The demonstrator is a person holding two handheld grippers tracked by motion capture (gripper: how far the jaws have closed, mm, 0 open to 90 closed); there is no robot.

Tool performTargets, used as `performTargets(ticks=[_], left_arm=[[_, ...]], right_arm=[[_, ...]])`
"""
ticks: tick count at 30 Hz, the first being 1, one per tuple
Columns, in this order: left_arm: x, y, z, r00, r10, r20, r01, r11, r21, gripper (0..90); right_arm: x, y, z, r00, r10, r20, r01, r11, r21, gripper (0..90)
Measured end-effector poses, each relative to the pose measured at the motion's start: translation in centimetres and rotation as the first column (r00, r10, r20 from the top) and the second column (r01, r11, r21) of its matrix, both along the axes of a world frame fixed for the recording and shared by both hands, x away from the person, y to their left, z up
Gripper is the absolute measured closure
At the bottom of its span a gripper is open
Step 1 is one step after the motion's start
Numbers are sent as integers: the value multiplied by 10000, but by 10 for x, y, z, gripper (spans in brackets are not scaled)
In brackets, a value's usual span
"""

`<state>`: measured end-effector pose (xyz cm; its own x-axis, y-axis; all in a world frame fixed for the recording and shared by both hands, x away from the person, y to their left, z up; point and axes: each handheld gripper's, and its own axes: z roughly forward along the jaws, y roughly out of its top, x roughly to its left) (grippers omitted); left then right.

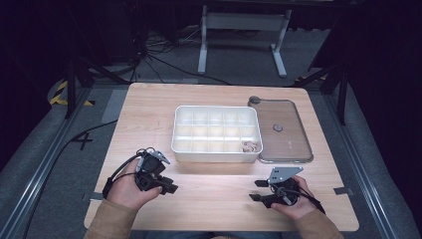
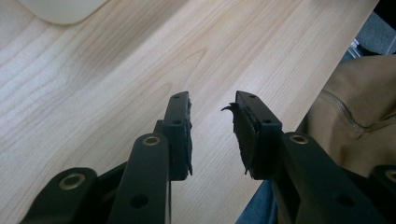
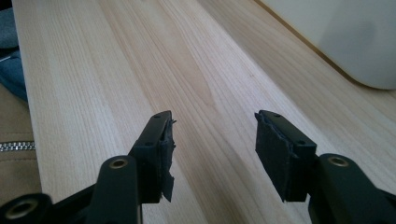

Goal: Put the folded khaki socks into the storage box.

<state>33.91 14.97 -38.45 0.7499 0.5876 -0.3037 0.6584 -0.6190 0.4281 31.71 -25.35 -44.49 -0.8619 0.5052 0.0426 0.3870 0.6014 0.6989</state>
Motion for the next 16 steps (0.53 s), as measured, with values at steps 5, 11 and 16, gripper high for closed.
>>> performTargets(ticks=[5, 11, 16], left_arm=[[3, 0, -6, 9999, -19, -99, 20, 9999, 124, 660], [6, 1, -16, 9994, -27, 340, 20, 9998, 184, 591], [11, 2, -26, 9986, 218, 473, -228, 9996, 192, 571]], right_arm=[[-7, 0, -7, 9996, -137, 234, 140, 9998, -126, 464], [-9, -1, -9, 9991, -159, 395, 162, 9998, -78, 453], [-7, -5, -8, 9984, -352, 446, 352, 9994, 18, 452]])
